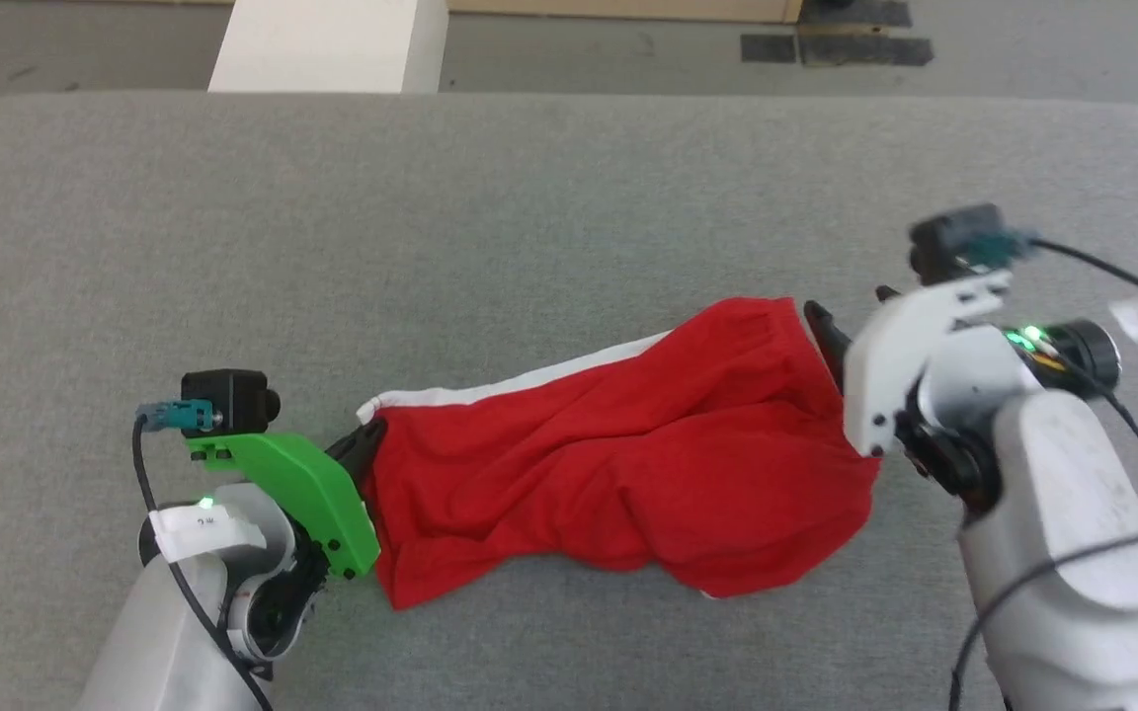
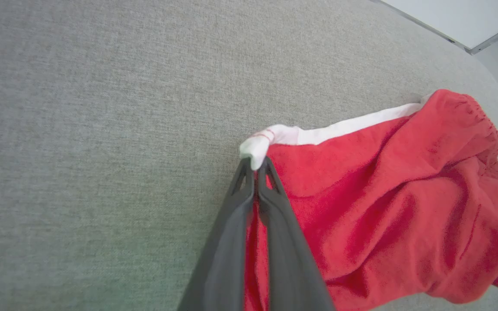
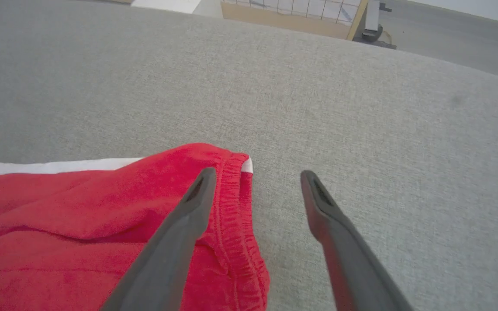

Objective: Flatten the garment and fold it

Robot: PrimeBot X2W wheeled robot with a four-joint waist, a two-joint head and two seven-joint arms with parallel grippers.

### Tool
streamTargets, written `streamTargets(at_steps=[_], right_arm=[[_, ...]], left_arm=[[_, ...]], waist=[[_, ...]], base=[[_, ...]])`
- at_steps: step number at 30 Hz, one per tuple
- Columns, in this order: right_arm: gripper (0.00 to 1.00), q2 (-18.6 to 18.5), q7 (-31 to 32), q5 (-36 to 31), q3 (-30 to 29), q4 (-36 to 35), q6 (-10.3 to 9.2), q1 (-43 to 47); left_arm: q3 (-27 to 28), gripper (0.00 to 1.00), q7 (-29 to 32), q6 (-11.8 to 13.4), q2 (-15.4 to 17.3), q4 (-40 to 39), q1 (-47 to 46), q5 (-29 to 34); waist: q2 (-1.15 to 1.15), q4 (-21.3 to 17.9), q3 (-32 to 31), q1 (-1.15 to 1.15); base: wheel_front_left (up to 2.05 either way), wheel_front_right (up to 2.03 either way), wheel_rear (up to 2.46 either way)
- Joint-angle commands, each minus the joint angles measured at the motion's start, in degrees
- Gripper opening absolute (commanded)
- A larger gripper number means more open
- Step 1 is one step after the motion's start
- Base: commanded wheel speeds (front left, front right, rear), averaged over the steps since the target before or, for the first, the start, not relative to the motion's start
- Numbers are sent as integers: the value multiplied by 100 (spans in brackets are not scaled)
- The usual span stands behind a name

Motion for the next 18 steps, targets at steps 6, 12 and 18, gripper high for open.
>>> streamTargets(at_steps=[6, 12, 18], right_arm=[[100, -5, 312, -527, 94, 1021, -8, -842], [100, -5, 489, -893, 142, 1751, -8, -1019], [100, -5, 633, -936, 235, 2051, -8, -895]], left_arm=[[-78, 0, -2, 5, -57, -336, 43, -66], [-136, 0, 6, -17, -64, -431, 85, -100], [-160, 0, -7, -6, -55, -400, 149, -111]], waist=[[57, 358, 411, 0], [57, 517, 528, 0], [57, 545, 526, 0]], base=[[0, 0, 0], [0, 0, 0], [0, 0, 0]])
